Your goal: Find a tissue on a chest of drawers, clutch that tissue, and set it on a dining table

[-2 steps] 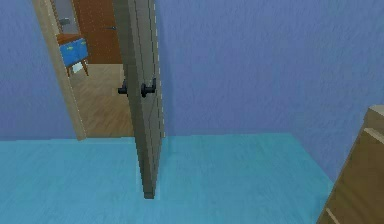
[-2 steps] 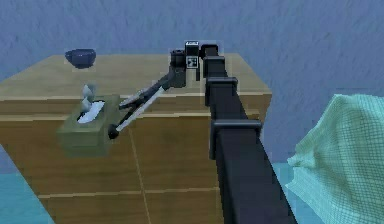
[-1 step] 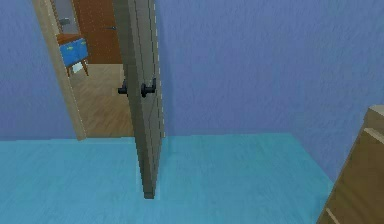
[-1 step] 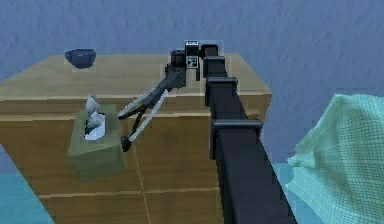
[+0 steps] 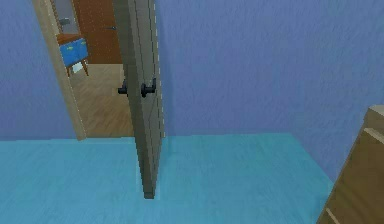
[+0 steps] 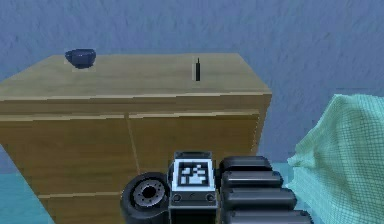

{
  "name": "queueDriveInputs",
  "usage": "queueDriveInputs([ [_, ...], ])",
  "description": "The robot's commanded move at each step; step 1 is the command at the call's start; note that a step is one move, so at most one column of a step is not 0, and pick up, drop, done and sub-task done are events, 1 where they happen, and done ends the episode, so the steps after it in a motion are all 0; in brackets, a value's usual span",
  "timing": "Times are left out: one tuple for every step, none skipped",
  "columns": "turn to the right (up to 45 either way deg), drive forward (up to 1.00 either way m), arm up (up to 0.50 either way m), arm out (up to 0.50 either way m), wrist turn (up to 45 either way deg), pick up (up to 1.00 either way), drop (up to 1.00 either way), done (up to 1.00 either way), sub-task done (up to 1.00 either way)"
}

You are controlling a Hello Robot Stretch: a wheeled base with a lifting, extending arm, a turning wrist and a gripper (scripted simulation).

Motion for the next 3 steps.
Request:
queueDriveInputs([
  [-36.0, 0.00, 0.00, 0.00, 0.0, 0.00, 0.00, 0.00, 0.00],
  [0.0, 1.00, 0.00, 0.00, 0.0, 0.00, 0.00, 0.00, 0.00],
  [-6.0, 0.00, 0.00, 0.00, 0.0, 0.00, 0.00, 0.00, 0.00],
])
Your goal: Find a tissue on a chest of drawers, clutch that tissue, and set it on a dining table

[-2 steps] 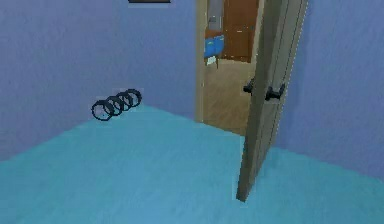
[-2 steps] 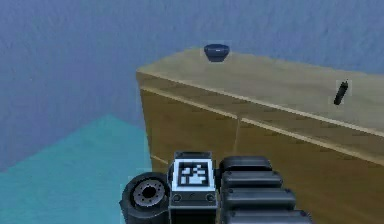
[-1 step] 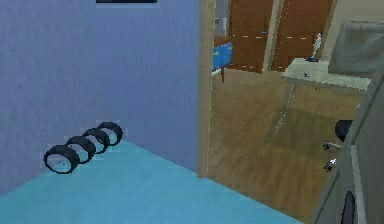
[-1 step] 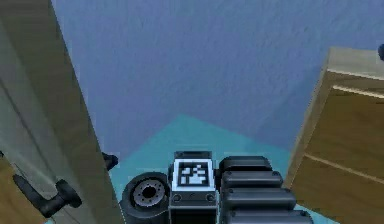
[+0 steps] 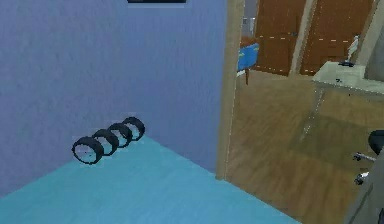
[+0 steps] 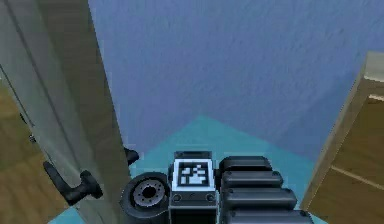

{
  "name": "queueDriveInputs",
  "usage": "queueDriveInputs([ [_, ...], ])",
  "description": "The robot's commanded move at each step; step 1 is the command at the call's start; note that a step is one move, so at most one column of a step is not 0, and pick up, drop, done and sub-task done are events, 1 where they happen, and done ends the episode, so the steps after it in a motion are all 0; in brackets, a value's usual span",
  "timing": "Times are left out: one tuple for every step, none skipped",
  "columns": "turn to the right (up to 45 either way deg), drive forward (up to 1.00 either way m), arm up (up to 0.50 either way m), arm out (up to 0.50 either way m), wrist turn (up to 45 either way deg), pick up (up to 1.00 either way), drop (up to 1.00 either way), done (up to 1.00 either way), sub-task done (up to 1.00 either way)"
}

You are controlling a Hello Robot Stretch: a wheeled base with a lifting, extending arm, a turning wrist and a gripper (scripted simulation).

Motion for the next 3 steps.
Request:
queueDriveInputs([
  [0.0, 0.30, 0.00, 0.00, 0.0, 0.00, 0.00, 0.00, 0.00],
  [30.0, 0.00, 0.00, 0.00, 0.0, 0.00, 0.00, 0.00, 0.00],
  [0.0, 1.00, 0.00, 0.00, 0.0, 0.00, 0.00, 0.00, 0.00],
])
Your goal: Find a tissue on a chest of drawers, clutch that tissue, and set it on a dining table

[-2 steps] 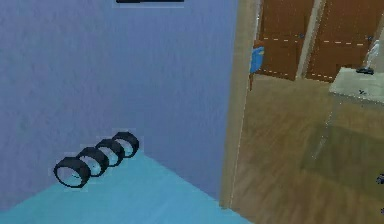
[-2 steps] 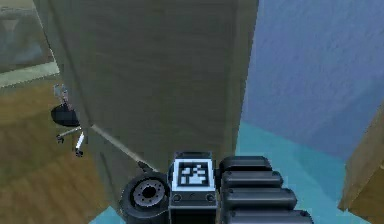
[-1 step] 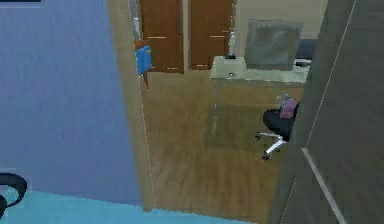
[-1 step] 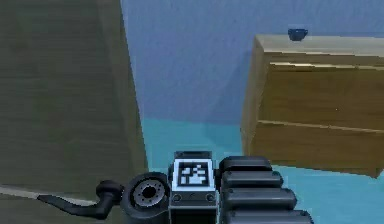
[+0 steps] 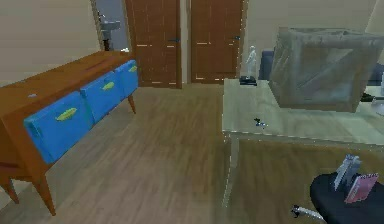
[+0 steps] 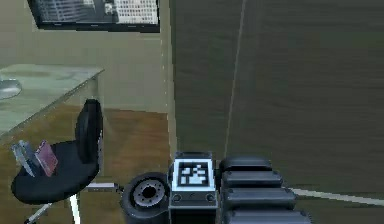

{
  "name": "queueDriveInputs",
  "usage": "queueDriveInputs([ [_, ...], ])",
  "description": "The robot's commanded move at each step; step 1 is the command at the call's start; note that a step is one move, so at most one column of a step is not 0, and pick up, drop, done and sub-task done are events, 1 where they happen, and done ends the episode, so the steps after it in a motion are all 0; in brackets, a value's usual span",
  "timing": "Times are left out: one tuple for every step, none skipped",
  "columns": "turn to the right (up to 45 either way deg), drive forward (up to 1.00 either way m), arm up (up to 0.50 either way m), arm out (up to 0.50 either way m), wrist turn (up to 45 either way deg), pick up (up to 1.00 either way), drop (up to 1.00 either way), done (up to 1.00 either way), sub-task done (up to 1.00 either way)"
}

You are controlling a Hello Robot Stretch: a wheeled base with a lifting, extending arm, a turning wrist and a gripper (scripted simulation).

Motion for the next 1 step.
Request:
queueDriveInputs([
  [0.0, 0.15, 0.00, 0.00, 0.0, 0.00, 0.00, 0.00, 0.00],
])
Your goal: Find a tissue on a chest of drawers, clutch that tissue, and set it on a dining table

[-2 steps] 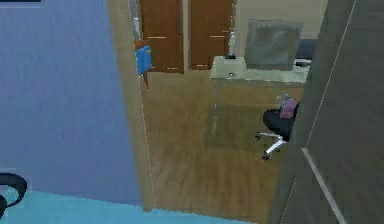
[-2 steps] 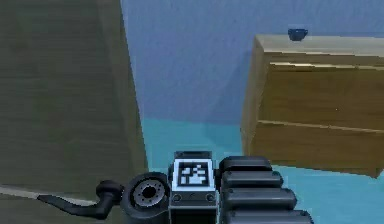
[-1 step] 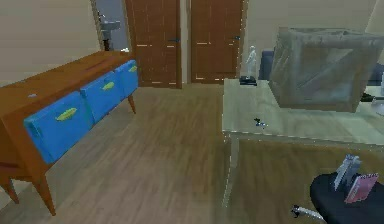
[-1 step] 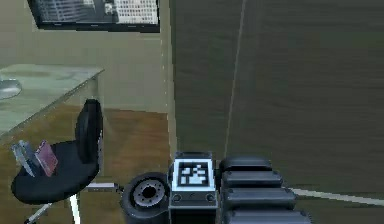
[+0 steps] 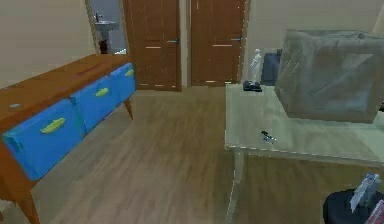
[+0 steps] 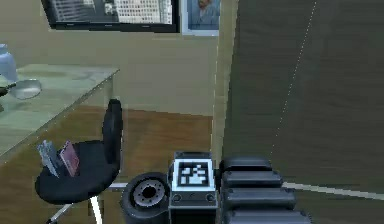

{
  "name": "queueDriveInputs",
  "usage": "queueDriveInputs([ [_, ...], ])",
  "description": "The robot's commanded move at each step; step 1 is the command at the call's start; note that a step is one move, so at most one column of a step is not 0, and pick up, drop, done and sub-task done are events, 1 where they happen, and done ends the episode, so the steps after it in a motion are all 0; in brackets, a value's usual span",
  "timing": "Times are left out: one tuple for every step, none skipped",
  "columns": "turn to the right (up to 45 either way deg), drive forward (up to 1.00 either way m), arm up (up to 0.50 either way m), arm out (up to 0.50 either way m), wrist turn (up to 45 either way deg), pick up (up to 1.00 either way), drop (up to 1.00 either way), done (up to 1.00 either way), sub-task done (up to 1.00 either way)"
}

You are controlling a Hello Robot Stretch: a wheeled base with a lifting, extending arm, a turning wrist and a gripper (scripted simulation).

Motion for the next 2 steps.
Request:
queueDriveInputs([
  [-15.0, 0.00, 0.00, 0.00, 0.0, 0.00, 0.00, 0.00, 0.00],
  [0.0, 0.70, 0.00, 0.00, 0.0, 0.00, 0.00, 0.00, 0.00],
])
